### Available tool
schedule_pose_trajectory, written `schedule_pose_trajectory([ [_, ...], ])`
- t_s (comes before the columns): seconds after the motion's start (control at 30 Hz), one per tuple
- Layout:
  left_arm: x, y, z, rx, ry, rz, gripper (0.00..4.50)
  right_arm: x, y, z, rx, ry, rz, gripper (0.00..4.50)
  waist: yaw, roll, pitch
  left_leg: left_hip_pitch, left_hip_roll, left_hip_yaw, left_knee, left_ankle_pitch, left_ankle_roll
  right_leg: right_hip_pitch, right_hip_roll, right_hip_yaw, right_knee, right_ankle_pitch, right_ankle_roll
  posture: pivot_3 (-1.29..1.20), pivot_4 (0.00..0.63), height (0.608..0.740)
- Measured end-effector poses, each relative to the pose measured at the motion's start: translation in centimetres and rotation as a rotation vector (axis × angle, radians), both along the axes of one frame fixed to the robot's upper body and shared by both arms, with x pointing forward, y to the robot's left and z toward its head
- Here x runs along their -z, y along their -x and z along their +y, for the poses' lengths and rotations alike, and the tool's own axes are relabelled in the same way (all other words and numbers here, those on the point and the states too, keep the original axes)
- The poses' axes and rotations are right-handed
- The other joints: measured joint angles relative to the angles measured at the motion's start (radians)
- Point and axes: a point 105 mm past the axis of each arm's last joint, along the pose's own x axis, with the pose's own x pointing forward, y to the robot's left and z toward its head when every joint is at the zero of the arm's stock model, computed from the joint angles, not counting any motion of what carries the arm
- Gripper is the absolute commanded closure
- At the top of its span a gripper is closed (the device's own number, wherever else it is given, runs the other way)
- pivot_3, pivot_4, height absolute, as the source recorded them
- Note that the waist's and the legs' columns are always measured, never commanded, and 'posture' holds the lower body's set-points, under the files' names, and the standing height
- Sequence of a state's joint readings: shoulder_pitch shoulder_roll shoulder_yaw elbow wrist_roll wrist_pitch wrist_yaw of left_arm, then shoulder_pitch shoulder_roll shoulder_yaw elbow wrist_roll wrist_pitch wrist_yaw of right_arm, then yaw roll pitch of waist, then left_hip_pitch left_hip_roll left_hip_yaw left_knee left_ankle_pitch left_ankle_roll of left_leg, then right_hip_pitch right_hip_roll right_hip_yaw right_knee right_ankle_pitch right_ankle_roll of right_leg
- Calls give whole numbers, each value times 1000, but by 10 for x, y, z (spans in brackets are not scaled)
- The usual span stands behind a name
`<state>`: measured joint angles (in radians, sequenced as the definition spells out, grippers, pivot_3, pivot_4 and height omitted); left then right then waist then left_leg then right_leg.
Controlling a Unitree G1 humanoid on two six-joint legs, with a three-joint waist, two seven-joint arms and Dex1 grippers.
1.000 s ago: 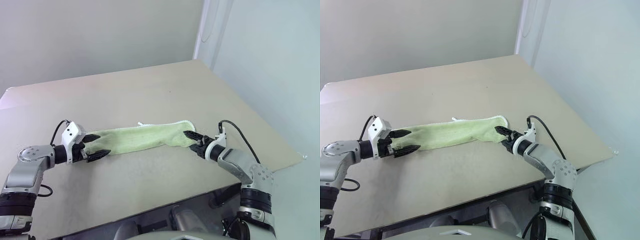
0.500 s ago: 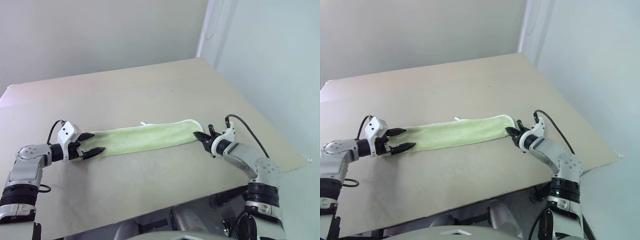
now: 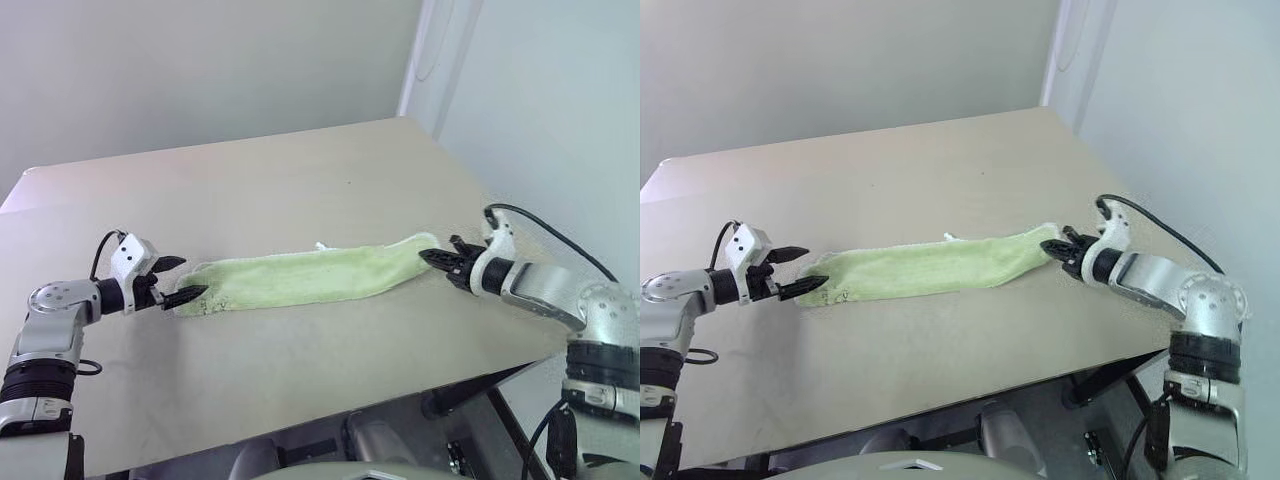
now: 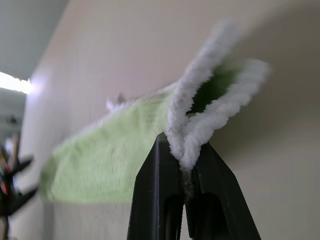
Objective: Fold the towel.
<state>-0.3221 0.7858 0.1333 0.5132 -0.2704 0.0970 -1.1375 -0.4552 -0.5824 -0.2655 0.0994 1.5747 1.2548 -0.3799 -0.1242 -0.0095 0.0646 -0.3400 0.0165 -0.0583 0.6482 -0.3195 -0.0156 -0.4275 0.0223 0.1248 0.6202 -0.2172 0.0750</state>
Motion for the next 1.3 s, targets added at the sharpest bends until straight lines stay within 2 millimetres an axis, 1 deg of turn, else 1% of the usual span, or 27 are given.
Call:
schedule_pose_trajectory([
  [0.07,0,-1,1,-11,0,3,0,0,2,12,-83,82,-21,4457,2,0,0,0,0,0,0,0,0,-2,0,0,0,0,0,0,0,740],
  [0.17,-1,-1,0,-19,0,5,0,-11,8,38,-238,139,-110,4457,4,0,0,-1,0,-1,0,0,0,-2,0,-1,-1,2,3,0,0,740],
  [0.23,-3,-2,-2,-18,-3,-1,0,-16,9,48,-296,167,-153,4457,6,0,0,-1,0,-1,0,0,0,-2,-1,-1,-2,2,4,0,0,740],
  [0.33,-5,-2,-4,-15,-6,-3,0,-15,10,64,-359,191,-189,4457,7,-1,0,-1,0,-1,0,0,0,-2,-1,-1,-1,2,4,0,0,740],
  [0.47,-7,-3,-6,-12,-10,-6,0,-18,11,93,-460,178,-258,4457,5,-1,0,0,0,-1,0,0,0,-2,-1,-1,0,2,4,0,0,740],
  [0.57,-7,-4,-10,-18,-5,-4,0,-14,11,117,-539,200,-300,4457,3,-1,0,0,0,-1,0,0,0,-2,-1,-2,0,2,4,0,0,740],
  [0.67,-7,-5,-16,-9,3,-6,0,1,18,140,-631,224,-300,4457,4,-1,0,-1,0,-2,1,0,0,-2,-1,-2,0,2,4,0,0,740],
  [0.8,-9,-6,-17,-16,2,-4,0,9,22,150,-691,237,-306,4457,5,-1,-1,-1,0,-2,1,0,0,-2,-1,-3,0,2,4,0,0,740],
  [0.97,-13,-6,-21,-5,-4,-15,0,27,12,163,-708,293,-290,4457,1,-1,-1,0,0,-2,2,0,0,-2,-1,-3,3,2,4,0,0,740],
  [1.07,-13,-4,-23,-2,-8,-12,0,30,8,168,-733,318,-302,4457,0,-1,-1,1,0,-2,2,0,0,-3,-1,-3,5,2,4,0,0,740],
  [1.1,-12,-4,-24,-3,-8,-12,0,28,8,170,-743,318,-310,3970,0,-1,-1,0,0,-3,2,0,0,-3,-1,-3,6,2,3,0,0,740],
  [1.13,-12,-3,-24,-4,-8,-10,0,27,8,172,-750,318,-318,3773,1,-1,-1,1,0,-3,2,0,0,-3,0,-3,6,2,3,0,0,740],
  [1.17,-11,-3,-24,-8,-7,-7,0,27,8,173,-757,317,-322,3391,1,-1,-1,1,0,-3,3,0,0,-3,0,-4,7,2,3,0,0,740],
  [1.2,-11,-3,-23,-12,-7,-5,0,28,8,174,-762,317,-323,3100,1,-1,-1,1,0,-3,3,0,0,-3,0,-4,7,2,3,0,0,740],
  [1.3,-11,-3,-24,-10,-8,-2,0,27,9,175,-778,307,-328,1952,0,-1,-1,1,0,-3,4,0,0,-3,0,-4,8,2,3,0,0,740],
])
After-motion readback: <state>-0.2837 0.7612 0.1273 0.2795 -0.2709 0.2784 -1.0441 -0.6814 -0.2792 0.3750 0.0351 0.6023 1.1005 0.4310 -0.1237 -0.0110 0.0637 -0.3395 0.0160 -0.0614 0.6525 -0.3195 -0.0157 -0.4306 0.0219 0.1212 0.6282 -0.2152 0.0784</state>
